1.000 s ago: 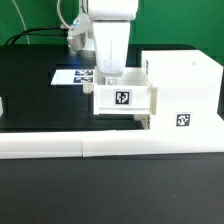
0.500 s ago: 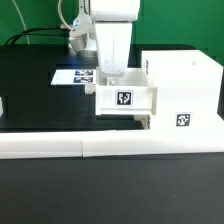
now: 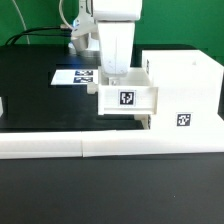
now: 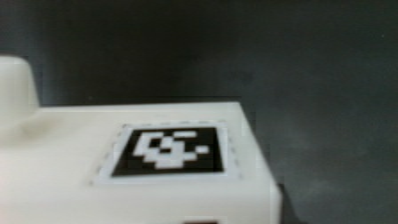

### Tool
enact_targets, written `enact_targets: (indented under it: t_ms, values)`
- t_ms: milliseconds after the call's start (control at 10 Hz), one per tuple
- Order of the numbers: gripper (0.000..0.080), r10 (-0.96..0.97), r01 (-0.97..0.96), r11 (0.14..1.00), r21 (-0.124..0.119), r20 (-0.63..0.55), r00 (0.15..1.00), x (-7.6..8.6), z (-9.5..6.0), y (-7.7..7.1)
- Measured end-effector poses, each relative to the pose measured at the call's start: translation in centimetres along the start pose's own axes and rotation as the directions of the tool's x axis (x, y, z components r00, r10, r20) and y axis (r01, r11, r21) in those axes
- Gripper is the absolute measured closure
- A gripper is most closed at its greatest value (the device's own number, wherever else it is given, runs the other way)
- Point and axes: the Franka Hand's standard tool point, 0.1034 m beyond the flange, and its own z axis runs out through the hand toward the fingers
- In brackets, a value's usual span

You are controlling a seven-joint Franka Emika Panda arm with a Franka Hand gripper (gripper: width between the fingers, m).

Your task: Assemble drawer

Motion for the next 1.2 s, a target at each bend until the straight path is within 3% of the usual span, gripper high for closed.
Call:
enact_targets:
  t_ms: [600, 1200]
  values:
    - [0.0757, -0.034, 0.034, 0.999, 0.000, -0.002, 0.999, -0.1, 0.3, 0.0]
    - [0.0757, 0.058, -0.058, 0.998, -0.002, -0.004, 0.998, 1.1, 0.2, 0.1]
